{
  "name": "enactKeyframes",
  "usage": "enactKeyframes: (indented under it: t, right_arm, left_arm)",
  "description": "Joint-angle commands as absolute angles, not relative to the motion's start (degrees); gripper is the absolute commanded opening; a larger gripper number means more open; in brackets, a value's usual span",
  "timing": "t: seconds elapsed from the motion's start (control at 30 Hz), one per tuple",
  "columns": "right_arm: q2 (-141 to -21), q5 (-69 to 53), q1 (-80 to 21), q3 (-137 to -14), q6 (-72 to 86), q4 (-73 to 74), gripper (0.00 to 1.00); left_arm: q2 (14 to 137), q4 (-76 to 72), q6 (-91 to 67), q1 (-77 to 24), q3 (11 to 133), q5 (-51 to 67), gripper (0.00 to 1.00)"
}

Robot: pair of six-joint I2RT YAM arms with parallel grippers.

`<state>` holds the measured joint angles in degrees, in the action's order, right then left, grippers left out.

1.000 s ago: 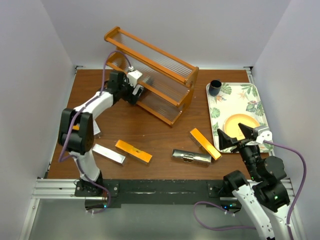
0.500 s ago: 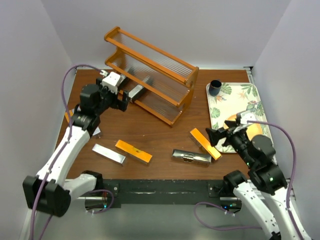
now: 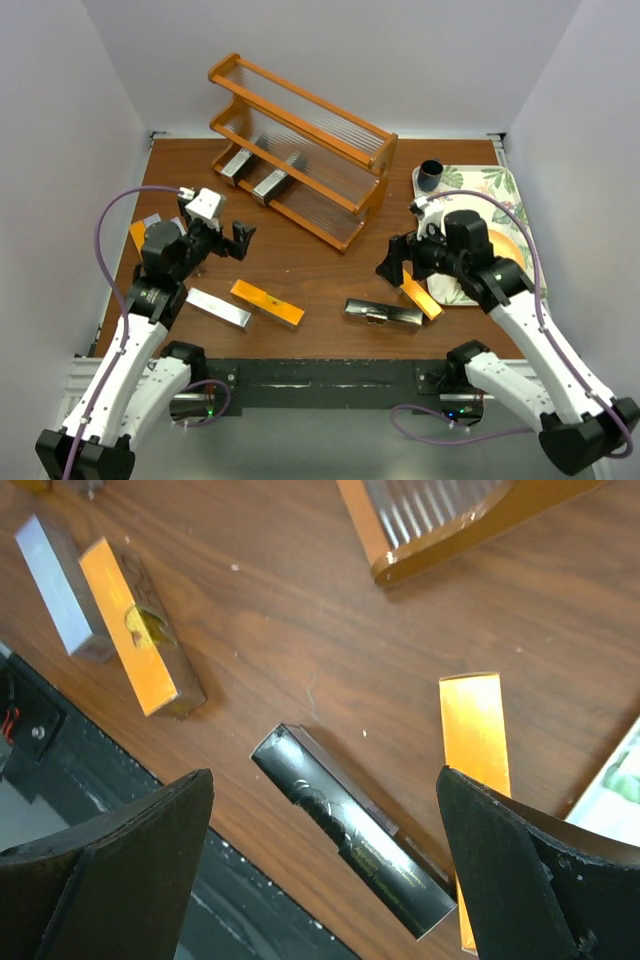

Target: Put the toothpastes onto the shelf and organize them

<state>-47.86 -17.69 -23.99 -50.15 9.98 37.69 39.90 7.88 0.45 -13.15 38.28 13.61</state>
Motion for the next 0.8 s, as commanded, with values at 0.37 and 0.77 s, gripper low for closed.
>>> enactKeyframes:
  t: [0.37, 0.77]
  right_arm:
    - [-63.2, -15.6, -35.3, -49.9, 7.6, 37.5, 0.98]
    - [-80.7, -0.2, -48.5, -57.0, 3.9, 43.8, 0.99]
  left_arm:
    - [36.7, 5.0, -2.2, -13.3, 37.3, 15.8, 1.0]
    - [37.6, 4.7, -2.3, -13.4, 37.0, 16.9, 1.0]
